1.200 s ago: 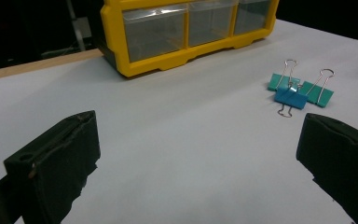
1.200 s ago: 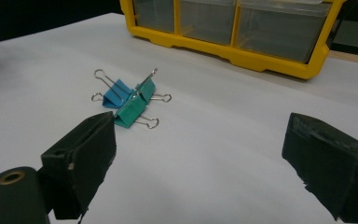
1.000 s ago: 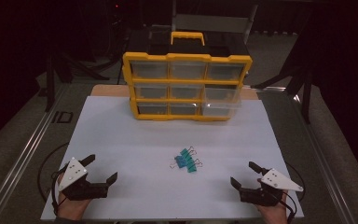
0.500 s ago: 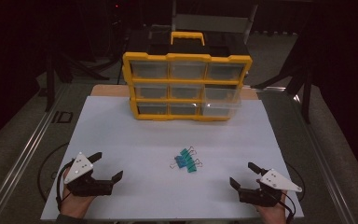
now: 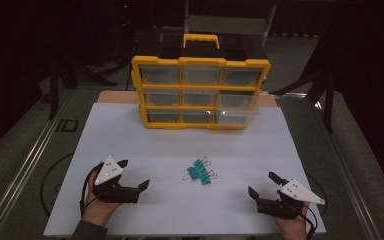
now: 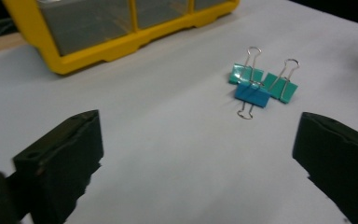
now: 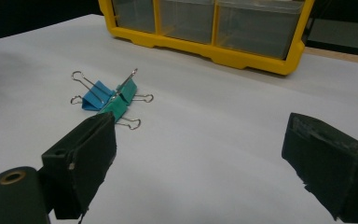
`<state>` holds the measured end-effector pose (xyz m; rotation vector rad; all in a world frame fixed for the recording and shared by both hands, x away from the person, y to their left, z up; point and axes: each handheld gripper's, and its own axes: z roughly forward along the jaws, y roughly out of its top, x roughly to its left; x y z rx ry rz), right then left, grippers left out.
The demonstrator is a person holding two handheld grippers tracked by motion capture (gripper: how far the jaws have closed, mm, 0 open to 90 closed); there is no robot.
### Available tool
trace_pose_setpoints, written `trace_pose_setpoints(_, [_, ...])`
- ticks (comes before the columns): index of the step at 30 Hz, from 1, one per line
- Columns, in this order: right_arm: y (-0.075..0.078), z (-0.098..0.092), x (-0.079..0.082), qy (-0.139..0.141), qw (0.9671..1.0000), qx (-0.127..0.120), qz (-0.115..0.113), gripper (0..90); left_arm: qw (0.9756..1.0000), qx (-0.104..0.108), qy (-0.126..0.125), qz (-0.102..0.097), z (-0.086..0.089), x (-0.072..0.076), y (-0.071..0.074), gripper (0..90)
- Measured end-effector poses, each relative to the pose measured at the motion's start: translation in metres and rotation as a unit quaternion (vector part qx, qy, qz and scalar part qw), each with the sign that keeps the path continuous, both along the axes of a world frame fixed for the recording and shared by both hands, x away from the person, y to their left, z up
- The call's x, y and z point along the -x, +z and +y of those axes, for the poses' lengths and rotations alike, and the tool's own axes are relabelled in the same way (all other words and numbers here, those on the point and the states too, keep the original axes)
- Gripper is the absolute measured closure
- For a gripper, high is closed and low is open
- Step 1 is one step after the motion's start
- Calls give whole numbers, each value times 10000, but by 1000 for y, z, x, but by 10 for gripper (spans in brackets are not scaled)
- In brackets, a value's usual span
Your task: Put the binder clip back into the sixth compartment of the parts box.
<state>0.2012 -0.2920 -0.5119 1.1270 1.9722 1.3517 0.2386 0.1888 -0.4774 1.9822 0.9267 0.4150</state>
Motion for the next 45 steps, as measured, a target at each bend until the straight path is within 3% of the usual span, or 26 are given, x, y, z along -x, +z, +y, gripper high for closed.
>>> trace_pose_setpoints(4, [0,0,0,-16,10000,-29,-18,100,9999,8,-72,116,-14,-6,-4,12])
trace_pose_setpoints(15, [0,-1,0,-5,10000,-14,-39,100,9999,-31,-103,83,-53,-20,-6,36])
trace_pose_setpoints(25, [0,1,-1,19,10000,6,-39,100,9991,-101,-362,203,-83,-31,-14,64])
trace_pose_setpoints(35, [0,0,-1,14,10000,18,-37,101,9963,-230,-761,338,-103,-42,-26,80])
trace_pose_setpoints(45, [0,0,-1,18,10000,10,-44,101,9934,-442,-927,510,-119,-56,-42,106])
